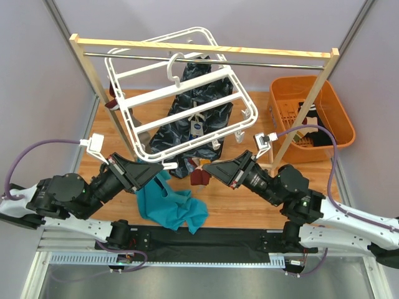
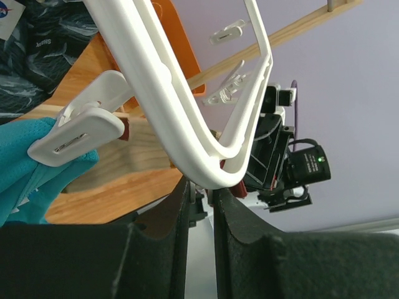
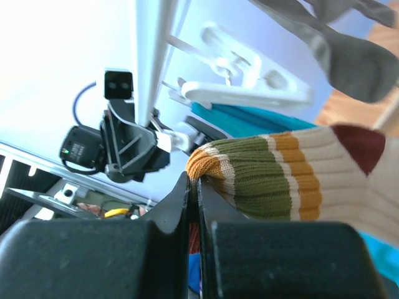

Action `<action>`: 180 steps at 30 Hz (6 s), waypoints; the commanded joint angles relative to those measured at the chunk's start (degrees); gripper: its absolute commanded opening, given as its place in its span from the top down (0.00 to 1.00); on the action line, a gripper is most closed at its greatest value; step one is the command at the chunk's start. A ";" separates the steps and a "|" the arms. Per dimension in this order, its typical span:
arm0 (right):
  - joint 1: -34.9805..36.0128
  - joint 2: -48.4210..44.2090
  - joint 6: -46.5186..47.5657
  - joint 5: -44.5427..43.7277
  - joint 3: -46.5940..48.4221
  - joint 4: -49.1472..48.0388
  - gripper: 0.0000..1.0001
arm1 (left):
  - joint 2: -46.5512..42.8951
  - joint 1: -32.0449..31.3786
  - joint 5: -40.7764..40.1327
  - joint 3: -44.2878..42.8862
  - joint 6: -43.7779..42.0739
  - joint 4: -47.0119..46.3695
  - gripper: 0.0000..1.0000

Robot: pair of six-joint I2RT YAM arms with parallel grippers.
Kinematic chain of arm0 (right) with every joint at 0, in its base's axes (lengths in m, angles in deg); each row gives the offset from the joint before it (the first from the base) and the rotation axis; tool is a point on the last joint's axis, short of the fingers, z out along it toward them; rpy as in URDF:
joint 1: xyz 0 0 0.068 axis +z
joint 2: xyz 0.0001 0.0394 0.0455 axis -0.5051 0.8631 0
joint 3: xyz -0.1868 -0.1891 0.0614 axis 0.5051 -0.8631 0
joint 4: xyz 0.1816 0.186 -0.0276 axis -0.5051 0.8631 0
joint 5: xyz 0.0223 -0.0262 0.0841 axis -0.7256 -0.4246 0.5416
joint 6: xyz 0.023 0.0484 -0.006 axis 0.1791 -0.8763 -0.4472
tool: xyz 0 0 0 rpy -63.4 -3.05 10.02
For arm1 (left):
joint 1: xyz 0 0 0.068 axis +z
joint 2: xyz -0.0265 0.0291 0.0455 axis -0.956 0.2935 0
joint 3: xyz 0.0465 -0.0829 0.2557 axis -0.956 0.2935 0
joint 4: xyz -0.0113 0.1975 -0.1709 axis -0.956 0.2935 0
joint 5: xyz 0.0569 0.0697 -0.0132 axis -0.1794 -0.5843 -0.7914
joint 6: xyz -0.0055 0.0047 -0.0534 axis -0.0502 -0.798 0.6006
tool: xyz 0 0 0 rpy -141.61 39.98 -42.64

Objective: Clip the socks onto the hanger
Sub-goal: Clamp the sock onto the hanger, then pick up the clamp from the hanger.

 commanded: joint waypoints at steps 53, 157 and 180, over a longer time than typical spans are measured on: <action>5.30 13.29 10.98 -12.82 1.88 -32.09 1.00 | -0.22 -0.12 5.03 0.88 0.39 -0.12 1.00; 5.21 5.30 34.97 -12.54 31.76 49.64 0.36 | -1.45 -0.12 -18.43 3.25 6.19 14.64 0.29; 5.21 10.39 57.12 -14.13 25.71 17.22 0.25 | -2.42 -0.12 -14.57 1.67 2.85 13.68 0.30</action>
